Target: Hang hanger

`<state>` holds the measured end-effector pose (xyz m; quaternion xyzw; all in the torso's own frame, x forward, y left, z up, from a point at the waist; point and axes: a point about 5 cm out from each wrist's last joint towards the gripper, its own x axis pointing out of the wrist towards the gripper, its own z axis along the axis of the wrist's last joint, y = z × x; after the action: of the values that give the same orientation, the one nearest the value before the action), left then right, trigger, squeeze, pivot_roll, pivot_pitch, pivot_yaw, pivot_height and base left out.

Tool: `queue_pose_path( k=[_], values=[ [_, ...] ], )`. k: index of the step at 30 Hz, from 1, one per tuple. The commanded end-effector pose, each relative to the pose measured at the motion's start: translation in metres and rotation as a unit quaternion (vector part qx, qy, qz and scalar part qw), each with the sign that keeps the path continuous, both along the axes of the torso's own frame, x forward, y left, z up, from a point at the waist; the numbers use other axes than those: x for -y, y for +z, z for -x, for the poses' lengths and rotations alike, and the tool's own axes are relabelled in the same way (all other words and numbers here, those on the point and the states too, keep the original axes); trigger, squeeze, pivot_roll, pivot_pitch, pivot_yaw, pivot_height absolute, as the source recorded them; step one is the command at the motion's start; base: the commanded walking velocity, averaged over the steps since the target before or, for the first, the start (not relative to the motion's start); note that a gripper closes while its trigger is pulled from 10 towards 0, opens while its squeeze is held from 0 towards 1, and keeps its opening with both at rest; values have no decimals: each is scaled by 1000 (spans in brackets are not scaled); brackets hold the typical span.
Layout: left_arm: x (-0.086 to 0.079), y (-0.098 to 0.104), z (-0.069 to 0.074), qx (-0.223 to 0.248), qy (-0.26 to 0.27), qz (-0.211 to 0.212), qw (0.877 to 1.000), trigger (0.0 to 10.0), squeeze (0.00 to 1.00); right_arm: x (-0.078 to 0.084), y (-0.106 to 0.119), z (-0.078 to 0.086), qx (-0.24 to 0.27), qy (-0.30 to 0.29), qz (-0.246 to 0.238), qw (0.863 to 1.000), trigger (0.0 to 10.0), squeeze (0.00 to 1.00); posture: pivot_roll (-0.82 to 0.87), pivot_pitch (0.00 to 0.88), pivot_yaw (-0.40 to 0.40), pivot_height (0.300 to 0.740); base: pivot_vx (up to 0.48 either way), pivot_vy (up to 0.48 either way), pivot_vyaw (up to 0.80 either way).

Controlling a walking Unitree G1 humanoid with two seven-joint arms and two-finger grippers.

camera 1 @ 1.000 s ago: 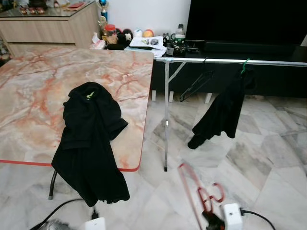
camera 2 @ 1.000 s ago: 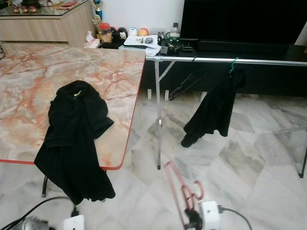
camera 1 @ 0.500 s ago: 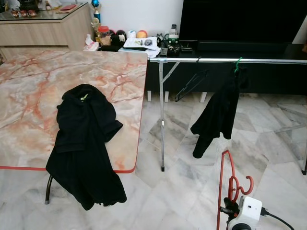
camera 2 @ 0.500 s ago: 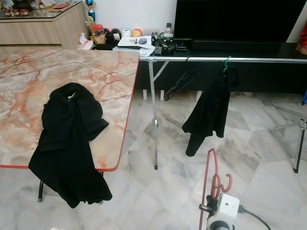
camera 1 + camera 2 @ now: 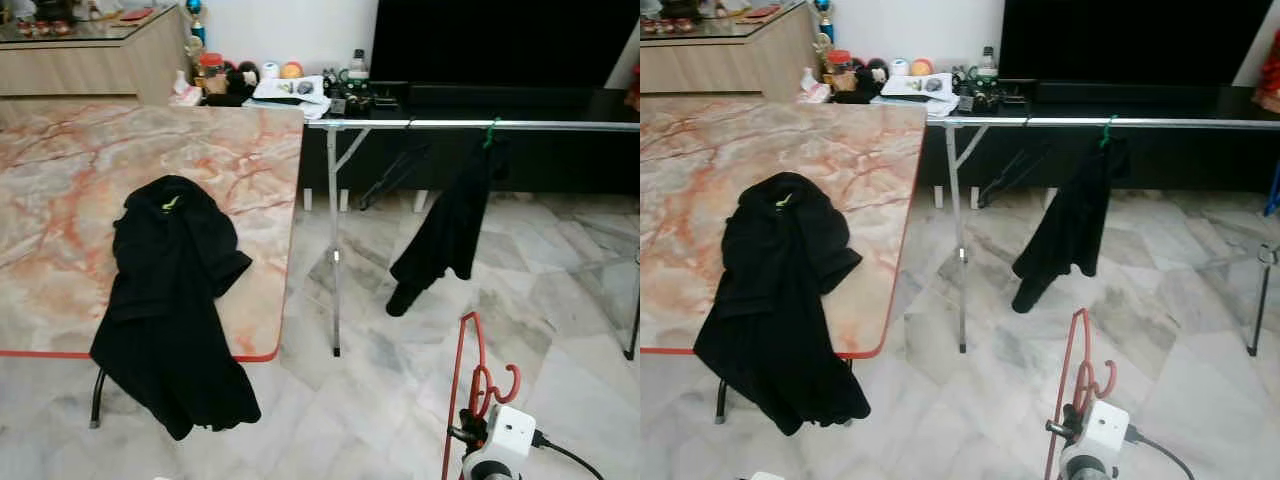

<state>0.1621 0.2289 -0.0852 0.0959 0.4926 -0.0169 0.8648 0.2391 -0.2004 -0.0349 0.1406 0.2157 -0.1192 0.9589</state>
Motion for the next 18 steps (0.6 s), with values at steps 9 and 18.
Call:
queue_pose_path(
  k=[9, 18],
  values=[
    [5, -8, 15, -27, 7, 9, 1000, 10000, 0, 0, 3, -4, 3, 2, 8, 1000, 10000, 0, 56, 78, 7, 740, 0, -327, 0],
    [7, -9, 17, -27, 2, 10, 1000, 10000, 0, 0, 0, -1, -5, -1, 10, 1000, 10000, 0, 56, 79, 9, 740, 0, -360, 0]
  ],
)
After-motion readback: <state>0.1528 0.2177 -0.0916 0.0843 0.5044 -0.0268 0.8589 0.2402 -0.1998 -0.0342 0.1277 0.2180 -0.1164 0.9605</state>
